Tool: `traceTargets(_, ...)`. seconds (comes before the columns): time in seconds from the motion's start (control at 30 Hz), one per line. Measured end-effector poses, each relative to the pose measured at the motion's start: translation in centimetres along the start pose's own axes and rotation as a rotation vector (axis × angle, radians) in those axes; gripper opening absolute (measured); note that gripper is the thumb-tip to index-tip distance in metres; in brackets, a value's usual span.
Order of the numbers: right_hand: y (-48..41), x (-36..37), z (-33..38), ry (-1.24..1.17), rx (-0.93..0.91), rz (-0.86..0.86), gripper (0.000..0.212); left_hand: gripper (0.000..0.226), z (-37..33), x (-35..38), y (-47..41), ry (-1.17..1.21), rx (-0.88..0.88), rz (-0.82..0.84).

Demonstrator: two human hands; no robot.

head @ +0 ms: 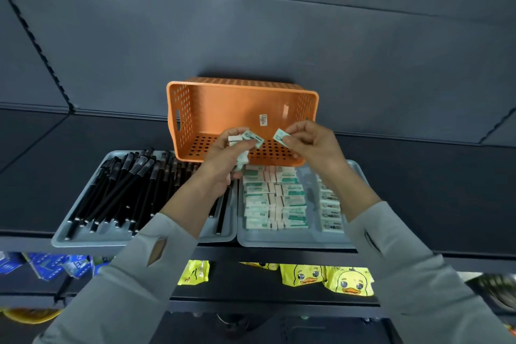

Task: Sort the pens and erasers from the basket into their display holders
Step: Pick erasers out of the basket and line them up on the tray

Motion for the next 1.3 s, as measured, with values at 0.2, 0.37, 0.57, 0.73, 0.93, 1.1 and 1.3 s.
traceTargets(0.2, 2.3, -1.5, -1.4, -0.03, 0.029, 0.014, 0.016, 0.025, 0.5, 2.0, 0.6, 0.006, 0.009, -0.019)
traceTargets(0.37, 4.3, -4.8, -1.4, -0.038, 0.013, -0.068, 0.02, 0.024, 1.0, 4.3, 0.8, -0.038, 0.002, -0.012)
traceTargets(0.57, 6.4, -8.5, -2.8, 0.105, 0.087, -0.126, 0.015, 0.023, 1.4, 6.5, 1.2, -0.079, 0.045, 0.026)
traceTargets(0.73, 8.0, -8.6, -4.1, 0.29, 0.157, -0.052, 0.014, 0.025, 2.2, 7.3, 1.8, -0.125, 0.072, 0.053)
traceTargets(0.93, 5.8, -8.5, -4.7, 0.409, 0.146, -0.06, 0.019, 0.023, 2.9, 7.3, 2.6, -0.177, 0.058, 0.051)
traceTargets(1.1, 1.7, -8.9, -5.2, 0.517, 0.182, 0.0, 0.018, 0.023, 3.0, 7.4, 2.9, -0.178, 0.046, 0.031)
traceTargets(1.3, 0.1, -8.6, -6.6, 0.631, 0.205, 0.098, 0.011, 0.019, 2.9, 7.7, 2.7, -0.199, 0.034, 0.002)
Point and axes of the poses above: each hand's wrist, its own y-axis away from the middle knuckle, its own x-axis out of the palm, z = x × y, the point moved 2 cm from there along -y, towards the middle knuckle, and after that the axes turned 13 degrees about z, right-handed, at the moved point
